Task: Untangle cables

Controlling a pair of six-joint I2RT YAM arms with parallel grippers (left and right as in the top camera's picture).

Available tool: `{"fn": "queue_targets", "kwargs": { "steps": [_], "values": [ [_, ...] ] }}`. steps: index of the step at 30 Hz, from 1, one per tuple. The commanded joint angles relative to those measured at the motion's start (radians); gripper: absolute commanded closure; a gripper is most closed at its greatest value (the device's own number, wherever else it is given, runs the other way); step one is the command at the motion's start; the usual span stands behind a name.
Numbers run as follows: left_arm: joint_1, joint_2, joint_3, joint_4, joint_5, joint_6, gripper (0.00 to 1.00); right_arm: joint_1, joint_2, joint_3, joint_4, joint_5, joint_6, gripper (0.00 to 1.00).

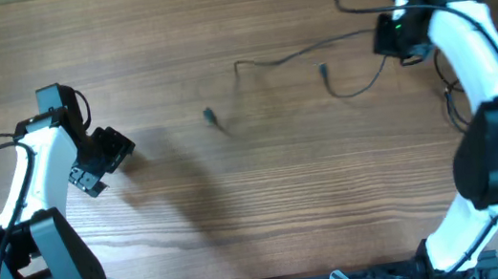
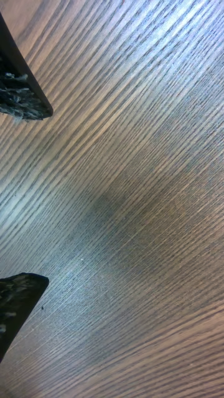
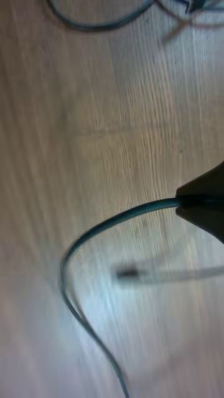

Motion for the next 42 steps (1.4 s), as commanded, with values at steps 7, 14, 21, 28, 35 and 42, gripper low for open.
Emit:
{"fn": "queue_targets", "kwargs": {
  "steps": [7, 14, 21, 28, 35, 42],
  "values": [
    [0.003, -0.017, -0.001, -0.010, -0.016, -0.014, 0.20, 0.040, -0.059, -0.002, 0.006, -0.546, -0.130, 0.96],
    [0.003, -0.017, -0.001, -0.015, -0.016, -0.014, 0.20, 0.183, -0.059, -0.002, 0.039, -0.805, -0.261, 0.95],
    [0.003, -0.017, -0.001, -0.016, -0.016, -0.014, 0.20, 0.277, -0.059, -0.002, 0.152, -1.056, -0.284, 0.89],
    [0.003, -0.017, -0.001, -0.016, -0.016, -0.014, 0.20, 0.327, -0.059, -0.002, 0.205, -1.059, -0.276, 0.90],
    [0.003, -0.017, -0.001, -0.016, -0.016, -0.014, 0.20, 0.358, -0.059, -0.003, 0.266, -1.139, -0.257, 0.90],
    [0.003, -0.017, -0.001, -0.016, -0.016, -0.014, 0.20, 0.370, -0.059, -0.003, 0.254, -0.883, -0.150, 0.96]
  ]
}}
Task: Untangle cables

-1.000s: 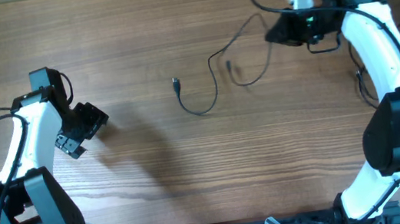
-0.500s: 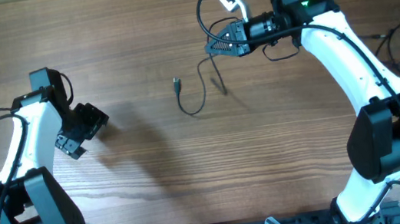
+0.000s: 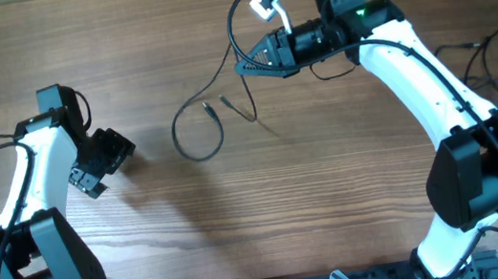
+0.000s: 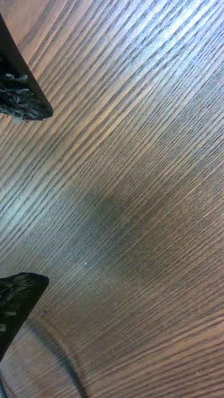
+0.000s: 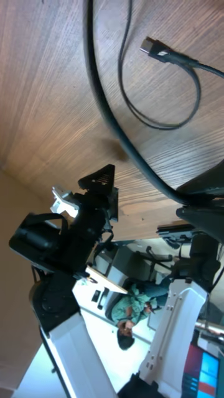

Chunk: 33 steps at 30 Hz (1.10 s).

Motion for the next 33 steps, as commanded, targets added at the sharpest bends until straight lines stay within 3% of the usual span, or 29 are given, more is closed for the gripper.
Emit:
{"fn": "queue_targets", "kwargs": {
  "steps": [1, 6, 14, 23, 33],
  "values": [
    [0.003, -0.016, -0.001, -0.001, -0.016, -0.014, 0.20, 0.006, -0.027, -0.001, -0.008, 0.261, 0.127, 0.96],
    [0.003, -0.016, -0.001, -0.002, -0.016, -0.014, 0.20, -0.063, -0.028, -0.001, -0.039, 0.576, 0.329, 0.96],
    [0.003, -0.016, -0.001, -0.002, -0.016, -0.014, 0.20, -0.348, -0.034, -0.001, -0.279, 0.892, 0.372, 0.96],
    [0.003, -0.016, -0.001, -0.004, -0.016, -0.014, 0.20, -0.647, -0.157, 0.001, -0.301, 0.753, 0.320, 0.95],
    [0.003, -0.016, -0.001, -0.005, -0.016, -0.014, 0.20, -0.683, -0.416, 0.001, -0.166, 0.742, 0.256, 0.95]
  ]
}}
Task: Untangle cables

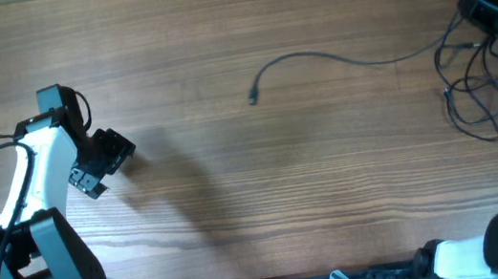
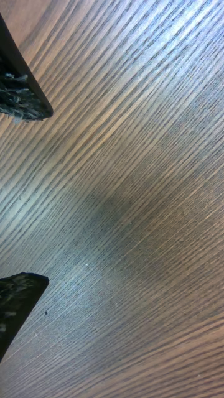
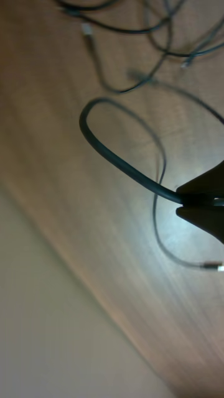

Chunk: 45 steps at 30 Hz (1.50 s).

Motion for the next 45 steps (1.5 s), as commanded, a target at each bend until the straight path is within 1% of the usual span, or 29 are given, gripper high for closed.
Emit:
{"fn": "queue_targets", "kwargs": {
  "steps": [1, 4, 7, 9, 13, 15, 17, 19, 24, 25, 27, 29, 34, 36, 39, 43, 45],
  "values": [
    [0.003, -0.016, -0.001, -0.002, -0.016, -0.014, 0.20, -0.002, -0.121, 0.003, 0.059, -0.024, -0.059, 0.96],
    [0.003, -0.016, -0.001, -0.002, -0.016, -0.014, 0.20, -0.002, -0.195, 0.003, 0.104, -0.039, -0.066, 0.95],
    [0.003, -0.016, -0.001, -0.001, -0.016, -0.014, 0.20, -0.001, -0.262, 0.003, 0.153, -0.125, -0.089, 0.92],
    [0.003, -0.016, -0.001, -0.001, -0.016, -0.014, 0.19, -0.001, -0.294, 0.003, 0.179, -0.219, -0.100, 0.91],
    [0.003, -0.016, -0.001, -0.001, -0.016, -0.014, 0.20, -0.001, -0.322, 0.003, 0.204, -0.447, -0.122, 0.91],
    [0.003, -0.016, -0.001, -0.001, -0.016, -0.014, 0.20, -0.001, -0.322, 0.003, 0.202, -0.528, -0.125, 0.89],
    [0.003, -0.016, -0.001, -0.002, -0.016, -0.014, 0.20, -0.001, -0.321, 0.003, 0.200, -0.581, -0.125, 0.89],
    [0.003, -0.016, -0.001, -0.001, -0.016, -0.014, 0.20, -0.001, -0.321, 0.002, 0.200, -0.576, -0.124, 0.89],
    [0.003, -0.016, -0.001, -0.001, -0.013, -0.014, 0.20, -0.001, -0.296, 0.002, 0.133, -0.401, -0.126, 0.88],
    [0.003, -0.016, -0.001, -0.001, -0.013, -0.014, 0.20, -0.001, -0.283, 0.002, 0.108, -0.330, -0.126, 0.88],
    [0.003, -0.016, -0.001, -0.001, -0.013, -0.014, 0.20, -0.001, -0.244, 0.001, 0.054, -0.121, -0.122, 0.89],
    [0.003, -0.016, -0.001, -0.002, -0.013, -0.014, 0.20, -0.002, -0.210, 0.001, 0.031, 0.056, -0.121, 0.89],
    [0.002, -0.016, -0.001, -0.003, -0.013, -0.014, 0.20, -0.007, -0.119, 0.001, 0.055, 0.487, -0.107, 0.90],
    [0.002, -0.016, -0.001, -0.003, -0.013, -0.014, 0.20, -0.030, -0.079, 0.002, 0.067, 0.636, -0.047, 0.88],
    [0.002, -0.016, -0.001, -0.003, -0.013, -0.014, 0.20, -0.060, -0.044, 0.001, 0.067, 0.650, -0.005, 0.86],
    [0.002, -0.016, -0.001, -0.003, -0.013, -0.014, 0.20, -0.090, 0.009, 0.000, 0.048, 0.649, 0.011, 0.78],
    [0.002, -0.016, -0.001, -0.003, -0.013, -0.014, 0.20, -0.090, 0.023, 0.000, 0.047, 0.611, 0.013, 0.65]
  ]
}}
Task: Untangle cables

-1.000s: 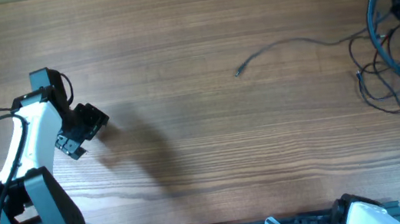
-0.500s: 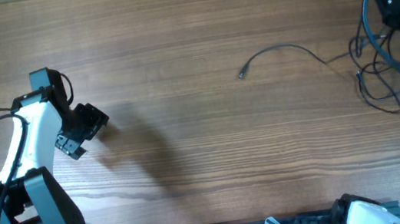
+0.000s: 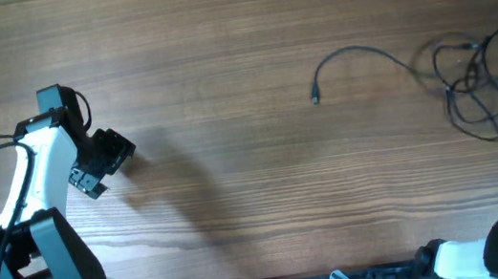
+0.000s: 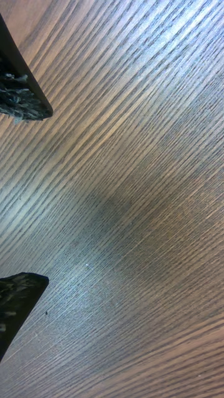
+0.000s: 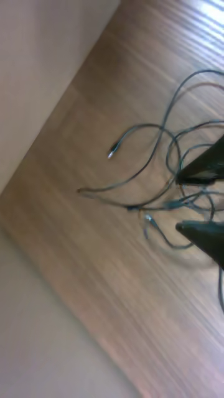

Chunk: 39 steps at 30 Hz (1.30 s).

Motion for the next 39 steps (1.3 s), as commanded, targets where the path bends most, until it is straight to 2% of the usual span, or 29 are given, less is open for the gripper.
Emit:
{"fn": "queue_targets", "kwargs": {
  "steps": [1, 2, 5, 7, 10, 11, 14, 20, 26, 28, 33, 39],
  "values": [
    [0.002, -0.016, -0.001, -0.002, -0.013, -0.014, 0.20, -0.002, 0.035, 0.002, 0.001, -0.081, 0.018, 0.55],
    [0.002, -0.016, -0.001, -0.001, -0.013, -0.014, 0.20, -0.002, 0.035, 0.002, 0.004, -0.176, 0.014, 0.53],
    [0.002, -0.016, -0.001, 0.000, -0.013, -0.014, 0.20, 0.013, 0.040, 0.002, 0.027, -0.638, -0.074, 0.53],
    [0.002, -0.016, -0.001, 0.000, -0.013, -0.014, 0.20, 0.047, 0.046, 0.002, 0.011, -0.721, -0.097, 0.52],
    [0.002, -0.016, -0.001, 0.000, -0.013, -0.015, 0.20, 0.169, 0.067, 0.000, -0.058, -0.695, -0.177, 0.50],
    [0.002, -0.016, -0.001, 0.000, -0.013, -0.014, 0.20, 0.251, 0.093, 0.000, -0.090, -0.638, -0.203, 0.49],
    [0.002, -0.016, -0.001, -0.001, -0.013, -0.014, 0.20, 0.393, 0.156, 0.000, -0.124, -0.563, -0.223, 0.48],
    [0.002, -0.016, -0.001, -0.001, -0.013, -0.014, 0.18, 0.599, 0.332, 0.000, -0.130, -0.558, -0.218, 0.48],
    [-0.002, -0.016, -0.001, 0.005, -0.012, -0.013, 0.15, 0.681, 0.474, 0.000, -0.128, -0.469, -0.135, 0.48],
    [-0.021, -0.016, -0.001, 0.024, 0.015, 0.040, 0.14, 0.688, 0.511, 0.000, -0.125, -0.465, -0.113, 0.48],
    [-0.148, -0.016, -0.001, 0.107, 0.095, 0.164, 0.11, 0.687, 0.553, 0.000, -0.103, -0.465, -0.114, 0.48],
    [-0.318, -0.016, -0.001, 0.164, 0.095, 0.190, 0.09, 0.687, 0.572, 0.000, -0.082, -0.458, -0.100, 0.48]
  ]
}}
